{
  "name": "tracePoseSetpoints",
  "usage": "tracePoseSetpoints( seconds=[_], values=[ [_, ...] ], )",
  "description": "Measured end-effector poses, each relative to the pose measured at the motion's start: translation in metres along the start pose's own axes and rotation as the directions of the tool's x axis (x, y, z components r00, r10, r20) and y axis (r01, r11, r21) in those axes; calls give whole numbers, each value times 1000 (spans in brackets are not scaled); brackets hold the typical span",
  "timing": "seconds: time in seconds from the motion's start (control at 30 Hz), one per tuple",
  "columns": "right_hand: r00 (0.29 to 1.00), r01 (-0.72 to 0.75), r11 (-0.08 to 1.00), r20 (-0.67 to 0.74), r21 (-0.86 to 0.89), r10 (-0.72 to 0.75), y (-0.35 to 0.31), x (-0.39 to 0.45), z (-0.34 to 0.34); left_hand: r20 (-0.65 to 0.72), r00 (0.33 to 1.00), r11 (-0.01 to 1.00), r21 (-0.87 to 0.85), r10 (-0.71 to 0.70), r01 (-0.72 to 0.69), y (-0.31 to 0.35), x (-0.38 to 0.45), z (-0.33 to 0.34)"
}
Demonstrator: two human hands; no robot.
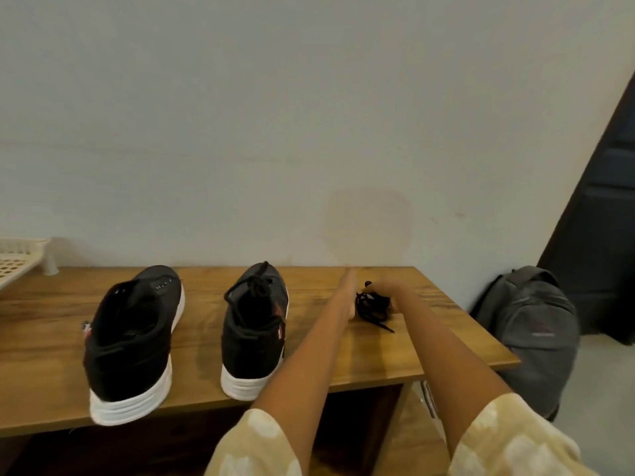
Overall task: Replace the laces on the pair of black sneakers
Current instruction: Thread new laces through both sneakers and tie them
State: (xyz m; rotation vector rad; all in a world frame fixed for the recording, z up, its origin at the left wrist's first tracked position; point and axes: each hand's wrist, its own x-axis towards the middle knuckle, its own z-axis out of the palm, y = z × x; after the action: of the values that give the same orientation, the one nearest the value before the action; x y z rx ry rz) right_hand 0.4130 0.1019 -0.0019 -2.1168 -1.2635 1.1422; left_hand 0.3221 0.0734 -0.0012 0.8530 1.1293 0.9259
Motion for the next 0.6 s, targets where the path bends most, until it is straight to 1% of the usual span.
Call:
tracePoseSetpoints(
  seconds=[0.07, 0.13, 0.17, 0.2, 0.23, 0.27, 0.3, 0.37, 0.43, 0.47, 0.5, 0.53, 0.57, 0.6],
  values=[
    [999, 18, 992, 30, -125, -14, -6, -11, -6, -3, 1000, 1000, 4, -9, 9, 1, 5, -3],
    [997, 75, 951, 32, -300, -68, -12, -12, -12, -15, 1000, 998, 57, 8, -8, 2, 6, -7],
    [994, 93, 934, -26, -345, -109, -16, -6, -13, -16, 999, 995, 96, 29, -27, 5, 3, -9],
    [983, 90, 920, -117, -382, -145, -19, -5, -13, -17, 998, 987, 150, 53, -50, 8, -1, -11],
    [954, 104, 909, -218, -403, -205, -21, -5, -12, -20, 995, 971, 221, 95, -89, 12, -7, -13],
    [917, 174, 909, -274, -379, -290, -27, -9, -8, -23, 988, 944, 298, 155, -141, 16, -13, -16],
    [878, 275, 904, -299, -326, -375, -33, -14, -1, -36, 972, 907, 367, 233, -204, 21, -17, -20],
    [819, 441, 873, -303, -209, -487, -48, -36, 19, -73, 916, 807, 504, 395, -308, 30, -26, -31],
    [792, 501, 855, -326, -137, -516, -59, -59, 40, -103, 845, 685, 641, 525, -347, 37, -41, -53],
    [783, 512, 846, -322, -152, -532, -62, -71, 50, -98, 804, 584, 739, 586, -336, 39, -51, -68],
    [777, 519, 833, -301, -192, -554, -65, -80, 59, -63, 765, 450, 839, 641, -307, 41, -59, -82],
    [766, 532, 813, -275, -235, -581, -67, -91, 69, -20, 734, 313, 912, 679, -264, 42, -70, -99],
    [745, 553, 789, -264, -269, -613, -69, -102, 78, 6, 702, 206, 954, 712, -217, 43, -81, -116],
    [707, 591, 755, -270, -283, -654, -73, -114, 89, -2, 682, 154, 975, 732, -162, 43, -92, -132]
  ],
)
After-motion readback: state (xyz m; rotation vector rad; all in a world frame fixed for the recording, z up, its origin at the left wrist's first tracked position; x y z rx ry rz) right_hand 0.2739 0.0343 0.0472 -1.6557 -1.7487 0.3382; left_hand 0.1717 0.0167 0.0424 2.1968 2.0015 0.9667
